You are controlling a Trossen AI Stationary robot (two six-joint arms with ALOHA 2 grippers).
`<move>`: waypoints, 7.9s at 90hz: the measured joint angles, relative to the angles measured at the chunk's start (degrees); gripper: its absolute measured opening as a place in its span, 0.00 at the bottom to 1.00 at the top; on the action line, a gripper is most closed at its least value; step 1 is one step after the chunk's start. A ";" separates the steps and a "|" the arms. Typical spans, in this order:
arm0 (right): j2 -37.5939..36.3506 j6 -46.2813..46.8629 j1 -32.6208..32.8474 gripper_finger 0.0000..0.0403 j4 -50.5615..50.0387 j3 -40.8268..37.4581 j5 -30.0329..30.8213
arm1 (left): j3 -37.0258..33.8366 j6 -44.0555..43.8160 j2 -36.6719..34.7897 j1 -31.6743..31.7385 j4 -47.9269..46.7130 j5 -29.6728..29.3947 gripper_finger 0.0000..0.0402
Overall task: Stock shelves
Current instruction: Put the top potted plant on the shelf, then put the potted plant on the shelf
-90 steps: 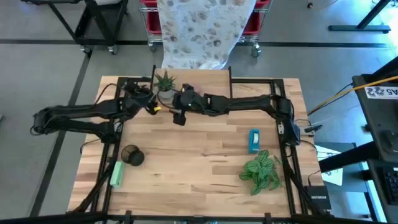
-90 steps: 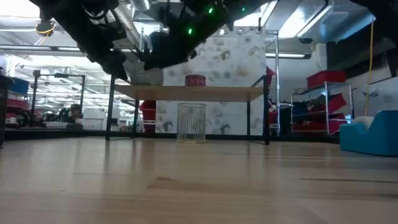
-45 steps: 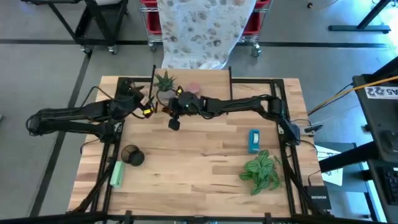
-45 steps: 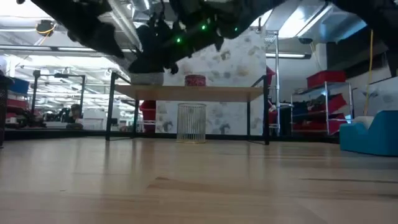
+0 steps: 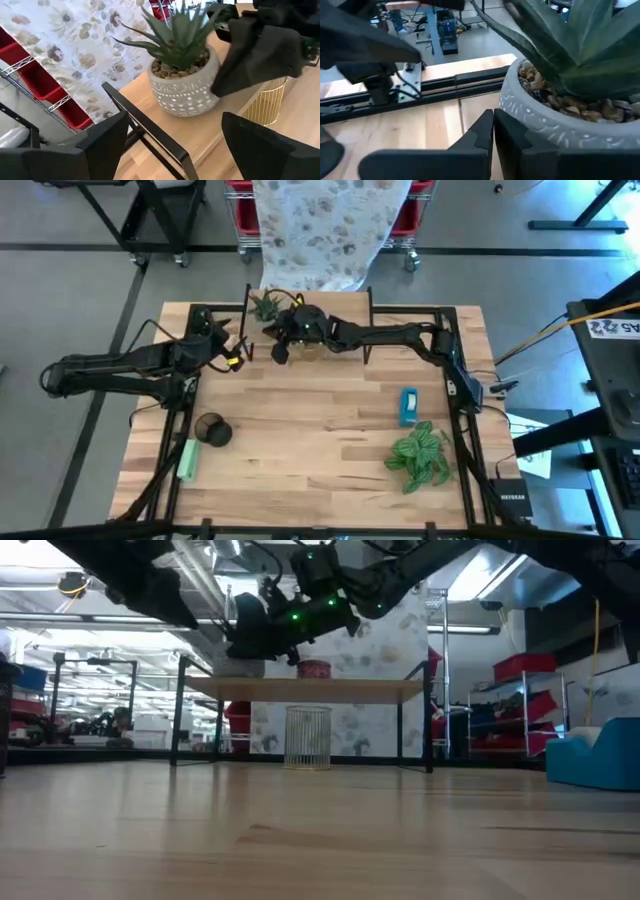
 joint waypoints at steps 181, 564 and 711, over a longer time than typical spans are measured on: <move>-19.15 13.68 3.04 0.00 -10.05 -25.90 29.32 | -0.02 -6.88 0.15 0.02 -7.19 1.75 0.76; -12.41 99.60 71.46 0.87 -52.01 -45.00 64.59 | 5.88 9.69 63.25 -18.40 58.10 45.16 0.76; -12.52 93.78 68.45 0.87 -41.24 -44.92 62.31 | 33.93 11.52 93.44 -10.60 69.51 61.29 0.77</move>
